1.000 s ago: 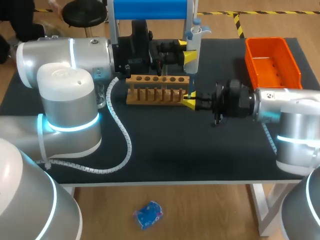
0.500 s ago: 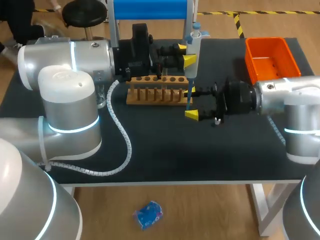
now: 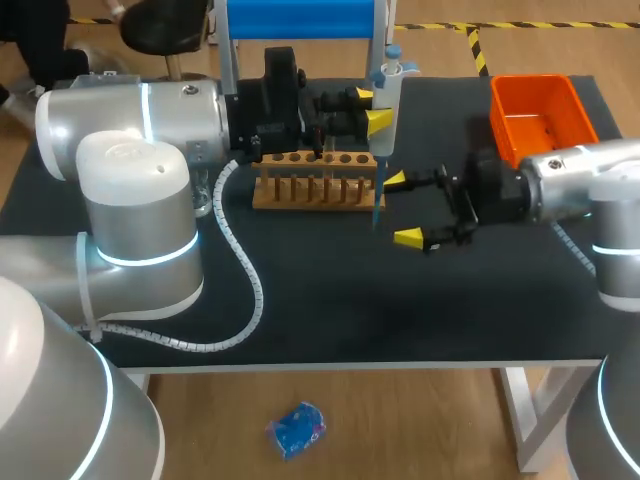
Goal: Invert the test tube, pick up the pipette, mount the tip to pipette, aspirate from beaker and dispense into the tube, eject the tip, return the pipette, and cap with the stopper.
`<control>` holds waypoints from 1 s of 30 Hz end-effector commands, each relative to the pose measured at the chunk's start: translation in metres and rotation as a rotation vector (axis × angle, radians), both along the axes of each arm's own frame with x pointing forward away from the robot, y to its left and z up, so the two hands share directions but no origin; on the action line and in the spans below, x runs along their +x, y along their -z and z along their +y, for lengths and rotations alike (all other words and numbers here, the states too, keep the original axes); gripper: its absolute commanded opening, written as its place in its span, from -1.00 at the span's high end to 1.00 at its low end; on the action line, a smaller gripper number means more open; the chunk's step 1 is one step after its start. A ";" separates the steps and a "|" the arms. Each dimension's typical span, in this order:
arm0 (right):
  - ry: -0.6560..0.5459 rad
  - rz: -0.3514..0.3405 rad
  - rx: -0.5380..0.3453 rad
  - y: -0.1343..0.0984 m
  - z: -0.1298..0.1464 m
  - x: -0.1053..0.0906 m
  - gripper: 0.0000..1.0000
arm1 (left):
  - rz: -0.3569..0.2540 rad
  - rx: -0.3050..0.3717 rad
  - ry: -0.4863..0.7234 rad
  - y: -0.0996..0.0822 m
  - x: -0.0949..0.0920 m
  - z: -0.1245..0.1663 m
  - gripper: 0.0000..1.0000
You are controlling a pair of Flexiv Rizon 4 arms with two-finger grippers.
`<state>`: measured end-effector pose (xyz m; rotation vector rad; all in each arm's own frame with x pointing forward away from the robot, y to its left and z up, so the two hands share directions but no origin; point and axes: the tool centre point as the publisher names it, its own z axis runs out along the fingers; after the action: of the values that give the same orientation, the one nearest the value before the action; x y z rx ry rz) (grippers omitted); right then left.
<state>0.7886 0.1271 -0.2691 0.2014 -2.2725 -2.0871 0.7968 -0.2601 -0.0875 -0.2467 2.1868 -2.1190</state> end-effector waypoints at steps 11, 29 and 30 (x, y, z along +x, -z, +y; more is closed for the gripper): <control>-0.005 0.000 0.001 0.000 -0.004 0.000 -1.00 | -0.015 0.032 -0.047 -0.002 0.000 0.026 1.00; -0.005 0.000 0.001 0.000 -0.004 0.000 -1.00 | -0.064 0.039 -0.212 -0.011 0.003 0.109 1.00; -0.005 0.000 0.001 0.000 -0.004 0.000 -1.00 | -0.064 0.039 -0.212 -0.011 0.003 0.109 1.00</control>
<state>0.7887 0.1240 -0.2694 0.2065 -2.2671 -2.0870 0.8056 -0.1645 -0.0775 -0.3925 2.0601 -1.9367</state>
